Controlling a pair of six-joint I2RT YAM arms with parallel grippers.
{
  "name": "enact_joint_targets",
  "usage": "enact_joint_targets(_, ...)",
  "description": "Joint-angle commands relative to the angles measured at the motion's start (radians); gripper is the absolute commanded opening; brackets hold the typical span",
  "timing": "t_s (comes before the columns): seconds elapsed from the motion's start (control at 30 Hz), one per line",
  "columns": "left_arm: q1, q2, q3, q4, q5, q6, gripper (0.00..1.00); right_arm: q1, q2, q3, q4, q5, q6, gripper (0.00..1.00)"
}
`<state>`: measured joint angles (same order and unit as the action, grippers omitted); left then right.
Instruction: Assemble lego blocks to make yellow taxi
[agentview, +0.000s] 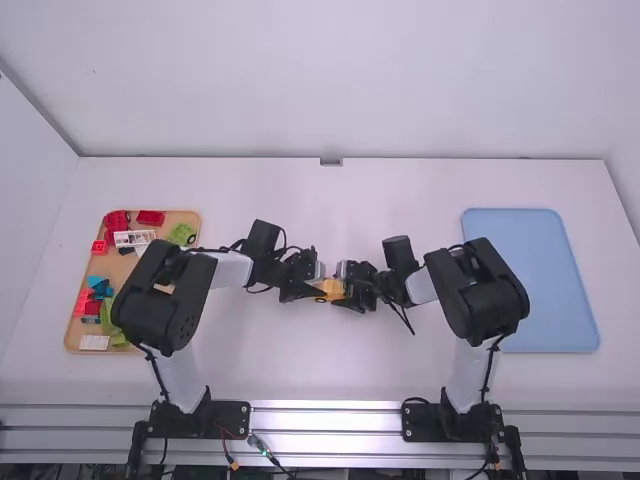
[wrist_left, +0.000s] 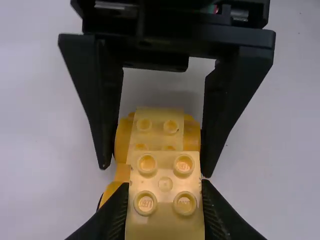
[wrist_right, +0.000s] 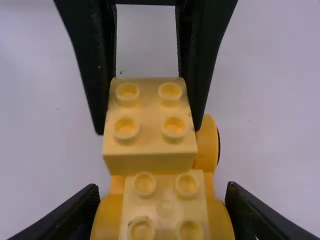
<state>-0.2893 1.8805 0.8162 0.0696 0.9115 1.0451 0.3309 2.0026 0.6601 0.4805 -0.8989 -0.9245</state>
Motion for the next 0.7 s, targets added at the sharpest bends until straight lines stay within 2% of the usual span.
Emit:
enact_joint_targets(0.0, -0.005, -0.019, -0.008, -0.013, -0.038, 0.01, 0.13, 0.004, 0.019, 0.014, -0.018, -0.014, -0.026, 0.66)
enact_joint_targets(0.2, 0.002, -0.019, -0.006, -0.009, -0.038, 0.006, 0.13, 0.004, 0.019, 0.014, -0.047, 0.006, -0.06, 0.67)
enact_joint_targets(0.27, 0.003, -0.02, -0.002, -0.009, -0.039, 0.006, 0.13, 0.004, 0.019, 0.014, -0.047, 0.009, -0.059, 0.78)
enact_joint_targets(0.4, 0.002, -0.02, 0.008, -0.013, -0.038, 0.006, 0.12, -0.002, 0.019, 0.014, -0.047, 0.018, -0.045, 0.8)
enact_joint_targets(0.47, 0.005, -0.02, 0.011, -0.013, -0.038, 0.006, 0.12, -0.007, 0.019, 0.014, -0.047, 0.032, -0.046, 0.71)
enact_joint_targets(0.5, 0.005, -0.02, 0.01, -0.013, -0.038, 0.007, 0.12, -0.01, 0.019, 0.014, -0.047, 0.031, -0.045, 0.62)
enact_joint_targets(0.57, 0.0, -0.02, 0.01, -0.021, -0.042, 0.007, 0.11, -0.01, 0.019, 0.014, -0.047, 0.031, -0.045, 0.55)
enact_joint_targets(0.67, 0.006, -0.02, 0.01, -0.033, -0.06, 0.026, 0.1, -0.01, 0.019, 0.014, -0.047, 0.031, -0.046, 0.52)
